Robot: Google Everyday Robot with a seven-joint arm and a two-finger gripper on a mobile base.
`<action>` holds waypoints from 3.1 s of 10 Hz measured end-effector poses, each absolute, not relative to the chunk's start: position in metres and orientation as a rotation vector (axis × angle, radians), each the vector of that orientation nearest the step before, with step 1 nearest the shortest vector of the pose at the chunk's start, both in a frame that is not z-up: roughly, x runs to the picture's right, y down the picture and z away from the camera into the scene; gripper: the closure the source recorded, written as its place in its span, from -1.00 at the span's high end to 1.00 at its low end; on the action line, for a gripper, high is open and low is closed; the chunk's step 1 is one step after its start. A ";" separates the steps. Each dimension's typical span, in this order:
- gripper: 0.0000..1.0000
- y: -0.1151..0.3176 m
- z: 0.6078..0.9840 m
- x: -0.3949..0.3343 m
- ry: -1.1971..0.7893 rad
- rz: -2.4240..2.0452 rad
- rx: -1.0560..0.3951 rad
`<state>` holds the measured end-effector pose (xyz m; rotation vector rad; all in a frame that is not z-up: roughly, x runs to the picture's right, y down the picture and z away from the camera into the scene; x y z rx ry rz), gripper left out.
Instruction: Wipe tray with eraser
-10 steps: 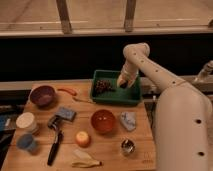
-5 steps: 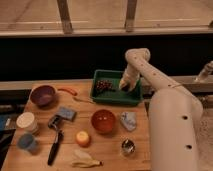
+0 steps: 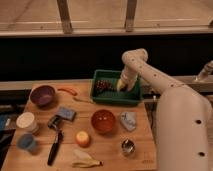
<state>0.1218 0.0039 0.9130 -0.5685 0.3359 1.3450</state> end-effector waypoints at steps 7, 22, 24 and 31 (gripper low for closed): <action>-1.00 0.018 0.949 0.132 0.408 1.250 -0.517; -1.00 0.026 0.976 0.112 0.513 1.208 -0.508; -1.00 0.042 0.955 0.106 0.511 1.176 -0.495; -1.00 0.028 0.943 0.147 0.564 1.248 -0.443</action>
